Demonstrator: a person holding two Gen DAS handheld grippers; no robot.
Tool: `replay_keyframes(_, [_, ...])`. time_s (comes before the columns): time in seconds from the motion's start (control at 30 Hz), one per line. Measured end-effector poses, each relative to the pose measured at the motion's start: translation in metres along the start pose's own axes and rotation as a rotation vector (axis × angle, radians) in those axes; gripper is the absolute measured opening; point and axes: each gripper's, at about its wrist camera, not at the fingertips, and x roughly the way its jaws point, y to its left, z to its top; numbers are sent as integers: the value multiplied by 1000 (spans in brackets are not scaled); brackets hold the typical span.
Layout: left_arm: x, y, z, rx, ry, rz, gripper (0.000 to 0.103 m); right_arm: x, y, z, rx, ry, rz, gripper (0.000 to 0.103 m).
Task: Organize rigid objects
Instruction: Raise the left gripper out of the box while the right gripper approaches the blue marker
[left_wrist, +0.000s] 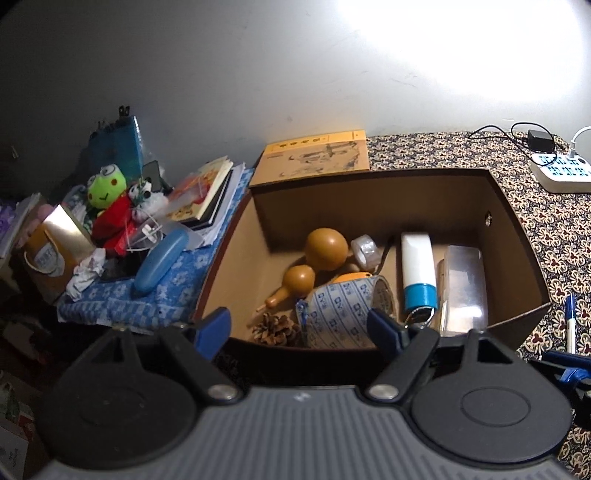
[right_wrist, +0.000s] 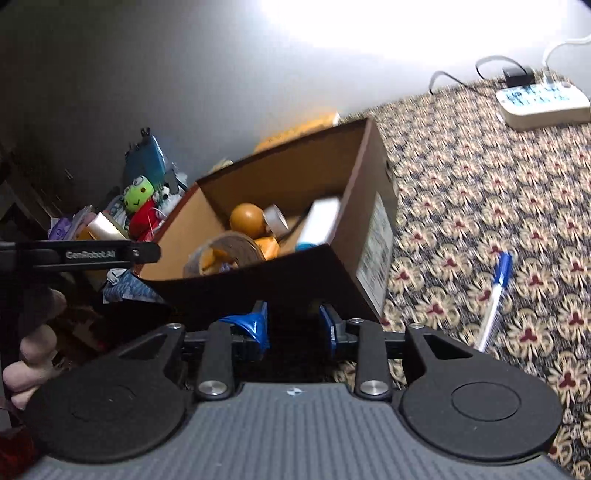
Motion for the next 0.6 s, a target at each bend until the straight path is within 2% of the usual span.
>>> replay_keyframes(0.37, [-5, -40, -18, -6, 74, 0, 80, -19, -49, -9, 124, 75, -3, 14])
replay_keyframes(0.6, [-3, -71, -27, 10, 125, -41, 80, -32, -71, -15, 175, 96, -34, 14])
